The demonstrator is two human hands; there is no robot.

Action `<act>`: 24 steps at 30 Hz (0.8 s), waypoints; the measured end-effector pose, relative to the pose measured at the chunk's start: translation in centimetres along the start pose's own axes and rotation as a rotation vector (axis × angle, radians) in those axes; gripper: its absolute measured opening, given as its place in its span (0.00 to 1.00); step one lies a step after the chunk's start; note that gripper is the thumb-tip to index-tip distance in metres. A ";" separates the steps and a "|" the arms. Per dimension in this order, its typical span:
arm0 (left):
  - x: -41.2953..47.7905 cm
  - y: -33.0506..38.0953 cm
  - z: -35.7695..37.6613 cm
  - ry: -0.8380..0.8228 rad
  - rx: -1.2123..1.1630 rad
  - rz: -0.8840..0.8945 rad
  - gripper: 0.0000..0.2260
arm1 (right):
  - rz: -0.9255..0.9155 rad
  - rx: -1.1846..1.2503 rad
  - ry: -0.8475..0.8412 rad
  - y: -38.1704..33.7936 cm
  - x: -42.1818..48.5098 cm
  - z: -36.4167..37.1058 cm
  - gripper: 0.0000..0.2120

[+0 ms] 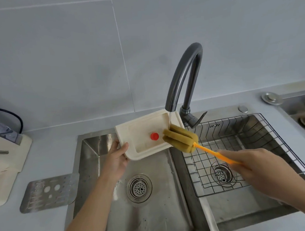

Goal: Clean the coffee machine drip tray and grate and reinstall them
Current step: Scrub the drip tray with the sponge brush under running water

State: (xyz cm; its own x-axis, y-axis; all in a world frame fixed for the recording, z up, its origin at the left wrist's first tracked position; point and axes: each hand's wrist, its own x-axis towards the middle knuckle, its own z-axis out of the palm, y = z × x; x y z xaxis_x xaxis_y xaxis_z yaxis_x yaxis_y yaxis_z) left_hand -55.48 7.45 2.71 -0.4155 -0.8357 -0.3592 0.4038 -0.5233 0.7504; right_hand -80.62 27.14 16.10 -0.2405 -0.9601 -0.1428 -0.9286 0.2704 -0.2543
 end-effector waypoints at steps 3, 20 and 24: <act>0.8 -0.9 0.6 -0.054 -0.061 -0.069 0.38 | -0.005 0.062 0.097 -0.4 -0.4 -0.4 0.20; 2.5 -2.9 3.8 -0.282 -0.039 -0.173 0.40 | -0.198 -0.426 0.113 -3.6 1.4 0.8 0.28; 2.6 -2.7 3.7 -0.258 -0.037 -0.155 0.39 | -0.288 -0.413 0.121 -3.7 1.1 2.0 0.23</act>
State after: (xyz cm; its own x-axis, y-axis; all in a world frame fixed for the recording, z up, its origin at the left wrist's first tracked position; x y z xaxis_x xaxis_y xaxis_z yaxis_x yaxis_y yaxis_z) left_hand -60.68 7.33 1.82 -0.6662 -0.6776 -0.3113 0.3470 -0.6512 0.6749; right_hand -76.91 25.26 15.00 0.0333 -0.9994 -0.0044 -0.9903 -0.0336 0.1351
